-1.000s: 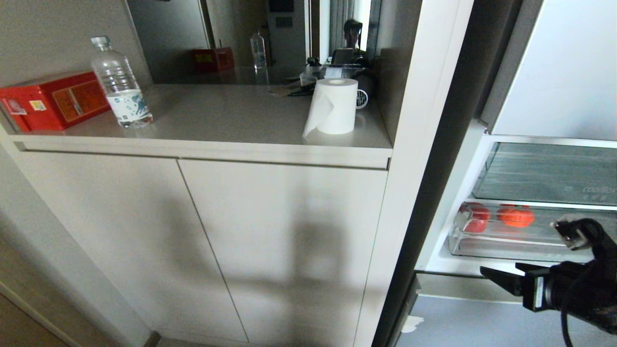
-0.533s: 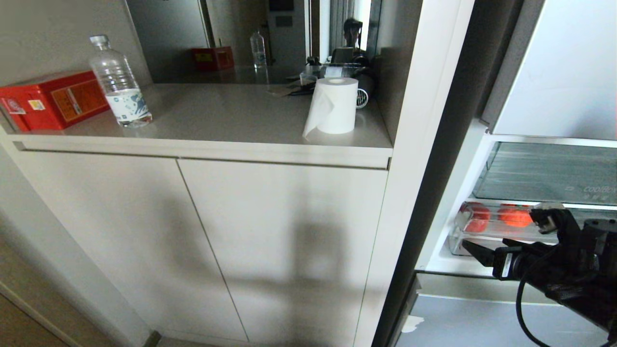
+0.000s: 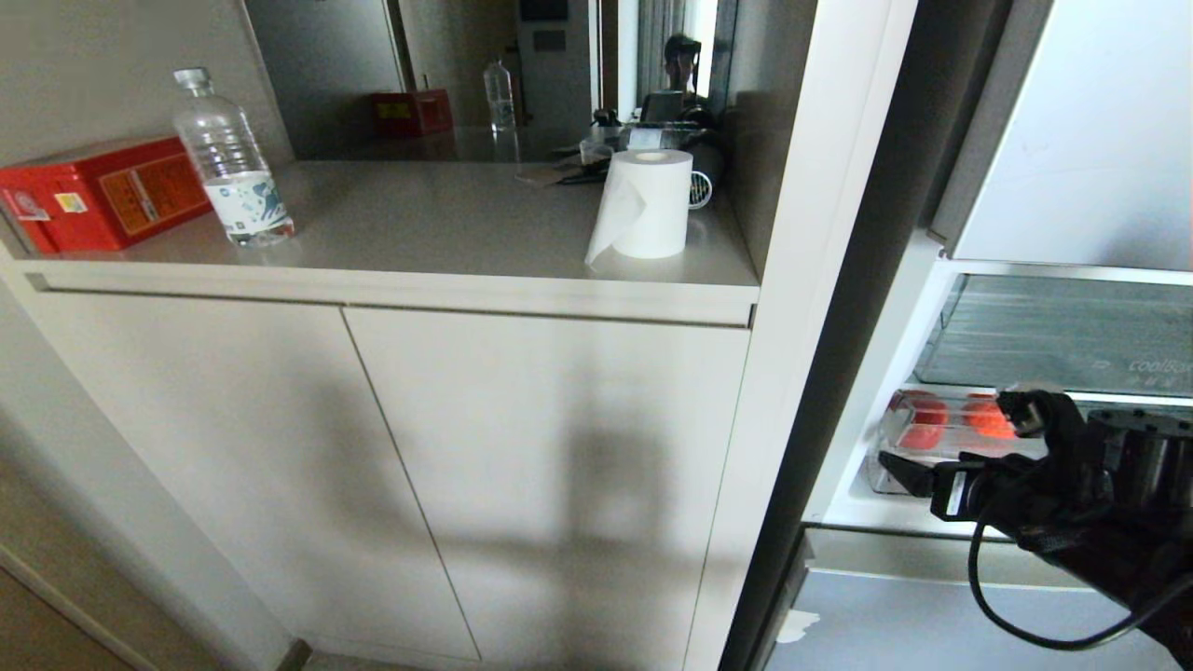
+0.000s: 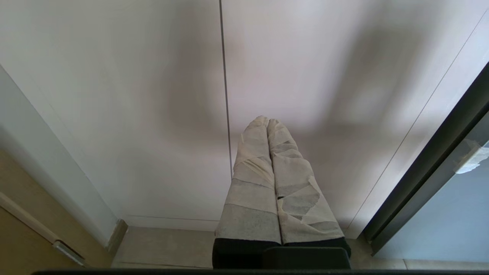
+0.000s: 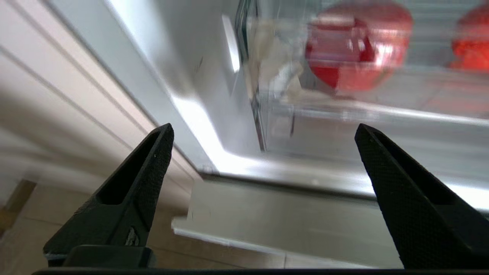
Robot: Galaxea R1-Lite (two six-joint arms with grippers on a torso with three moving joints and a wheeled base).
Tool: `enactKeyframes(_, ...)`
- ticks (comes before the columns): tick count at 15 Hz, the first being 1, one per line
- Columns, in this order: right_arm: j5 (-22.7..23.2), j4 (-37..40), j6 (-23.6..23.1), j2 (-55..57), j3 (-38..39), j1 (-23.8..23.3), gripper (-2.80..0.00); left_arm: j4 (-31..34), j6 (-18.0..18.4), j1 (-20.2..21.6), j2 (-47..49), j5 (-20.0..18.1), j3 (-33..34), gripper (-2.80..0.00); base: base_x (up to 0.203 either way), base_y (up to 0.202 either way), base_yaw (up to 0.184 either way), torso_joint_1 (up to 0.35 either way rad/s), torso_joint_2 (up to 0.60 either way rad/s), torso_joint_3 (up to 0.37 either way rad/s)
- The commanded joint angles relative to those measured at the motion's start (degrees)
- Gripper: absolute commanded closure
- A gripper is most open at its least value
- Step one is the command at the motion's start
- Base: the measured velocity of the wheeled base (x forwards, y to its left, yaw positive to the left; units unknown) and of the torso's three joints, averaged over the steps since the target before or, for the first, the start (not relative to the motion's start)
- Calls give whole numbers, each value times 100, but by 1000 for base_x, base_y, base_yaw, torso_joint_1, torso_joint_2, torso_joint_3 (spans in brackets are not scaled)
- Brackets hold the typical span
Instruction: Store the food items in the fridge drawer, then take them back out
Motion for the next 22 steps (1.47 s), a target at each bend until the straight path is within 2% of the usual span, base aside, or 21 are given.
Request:
enactKeyframes(1, 1, -38, 5, 151, -157, -1, -280, 0, 0, 0, -2, -1, 0, 0, 0, 0, 0, 0, 0, 0)
enactKeyframes(4, -14, -32, 5, 153, -300, -1, -280, 0, 0, 0, -2, -1, 0, 0, 0, 0, 0, 0, 0, 0)
enactKeyframes(10, -336, -30, -44, 252, -389, -1, -280, 0, 0, 0, -2, -1, 0, 0, 0, 0, 0, 0, 0, 0)
enactKeyframes(20, -448, -38, -21, 320, -558, 40, -280, 0, 0, 0, -2, -1, 0, 0, 0, 0, 0, 0, 0, 0)
enactKeyframes(21, -453, -38, -21, 326, -558, 95, 0, 0, 0, 0, -2, -1, 0, 0, 0, 0, 0, 0, 0, 0)
enactKeyframes(22, -453, -38, -29, 326, -561, 173, 0, 0, 0, 0, -2, -1, 0, 0, 0, 0, 0, 0, 0, 0)
